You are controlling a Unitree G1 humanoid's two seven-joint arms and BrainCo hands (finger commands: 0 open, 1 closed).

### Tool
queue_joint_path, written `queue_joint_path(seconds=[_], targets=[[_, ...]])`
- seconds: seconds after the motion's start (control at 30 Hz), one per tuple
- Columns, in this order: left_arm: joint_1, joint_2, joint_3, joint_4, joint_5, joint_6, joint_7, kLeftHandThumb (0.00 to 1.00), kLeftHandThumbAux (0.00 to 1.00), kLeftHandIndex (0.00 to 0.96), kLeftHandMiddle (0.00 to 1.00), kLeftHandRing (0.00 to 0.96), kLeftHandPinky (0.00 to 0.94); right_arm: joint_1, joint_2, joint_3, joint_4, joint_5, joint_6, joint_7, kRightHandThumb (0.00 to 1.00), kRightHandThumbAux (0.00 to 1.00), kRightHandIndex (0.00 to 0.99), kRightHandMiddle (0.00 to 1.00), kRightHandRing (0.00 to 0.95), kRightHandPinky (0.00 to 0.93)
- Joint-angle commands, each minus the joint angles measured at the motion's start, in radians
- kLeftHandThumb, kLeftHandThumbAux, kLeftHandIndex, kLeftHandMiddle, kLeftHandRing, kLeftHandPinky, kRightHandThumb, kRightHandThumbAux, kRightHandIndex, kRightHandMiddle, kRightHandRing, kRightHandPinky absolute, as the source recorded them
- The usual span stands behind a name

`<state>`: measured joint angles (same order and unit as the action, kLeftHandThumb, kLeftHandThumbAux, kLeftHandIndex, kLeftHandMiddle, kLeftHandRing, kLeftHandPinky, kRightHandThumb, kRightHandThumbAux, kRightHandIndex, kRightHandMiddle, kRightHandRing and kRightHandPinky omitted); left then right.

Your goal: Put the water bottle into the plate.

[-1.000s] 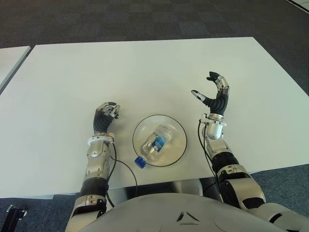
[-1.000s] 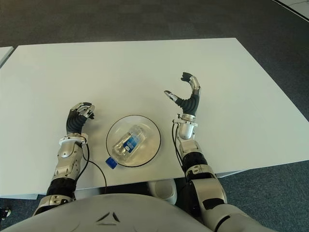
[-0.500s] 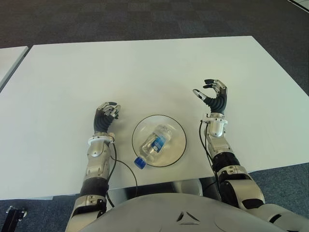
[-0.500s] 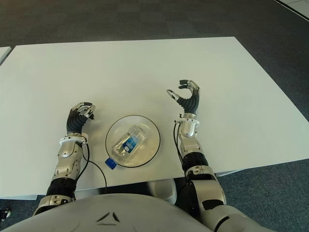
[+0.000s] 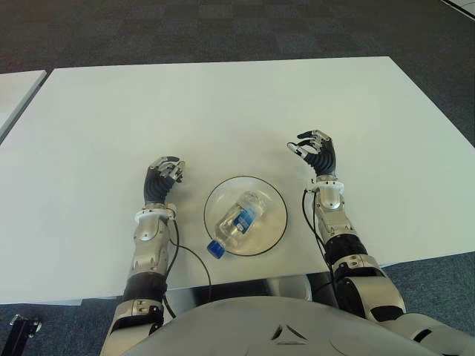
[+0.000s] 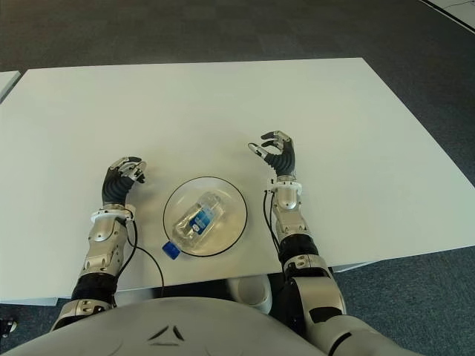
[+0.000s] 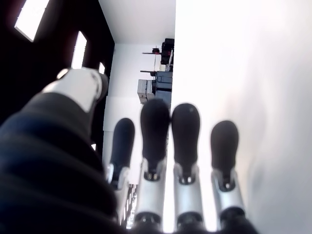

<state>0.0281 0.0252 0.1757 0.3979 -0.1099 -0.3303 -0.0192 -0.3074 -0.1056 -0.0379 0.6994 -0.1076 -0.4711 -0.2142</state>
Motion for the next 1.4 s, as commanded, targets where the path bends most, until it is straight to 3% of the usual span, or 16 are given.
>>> queue_joint_path(seconds=[0.03, 0.43, 0.83, 1.4], targets=[[0.011, -0.002, -0.004, 0.007, -0.001, 0.000, -0.007, 0.709, 0.711, 0.436, 0.664, 0.645, 0.625, 0.020, 0.014, -0.015, 0.009, 0.027, 0.014, 0.020, 0.706, 0.727, 0.436, 0.627, 0.629, 0.648], [0.006, -0.002, -0.010, 0.019, 0.015, -0.006, 0.002, 0.708, 0.713, 0.436, 0.681, 0.667, 0.653, 0.015, 0.018, -0.029, 0.071, 0.029, 0.023, 0.043, 0.706, 0.727, 0.434, 0.614, 0.629, 0.629], [0.006, -0.012, 0.002, 0.030, -0.037, -0.021, -0.037, 0.708, 0.712, 0.436, 0.663, 0.649, 0.634, 0.011, 0.030, -0.021, 0.082, 0.025, 0.094, 0.063, 0.707, 0.728, 0.434, 0.606, 0.616, 0.629], [0.019, -0.007, -0.006, 0.018, 0.005, -0.013, -0.003, 0.709, 0.711, 0.437, 0.696, 0.679, 0.656, 0.033, 0.062, -0.042, 0.054, 0.046, 0.048, 0.063, 0.707, 0.728, 0.434, 0.612, 0.628, 0.639]])
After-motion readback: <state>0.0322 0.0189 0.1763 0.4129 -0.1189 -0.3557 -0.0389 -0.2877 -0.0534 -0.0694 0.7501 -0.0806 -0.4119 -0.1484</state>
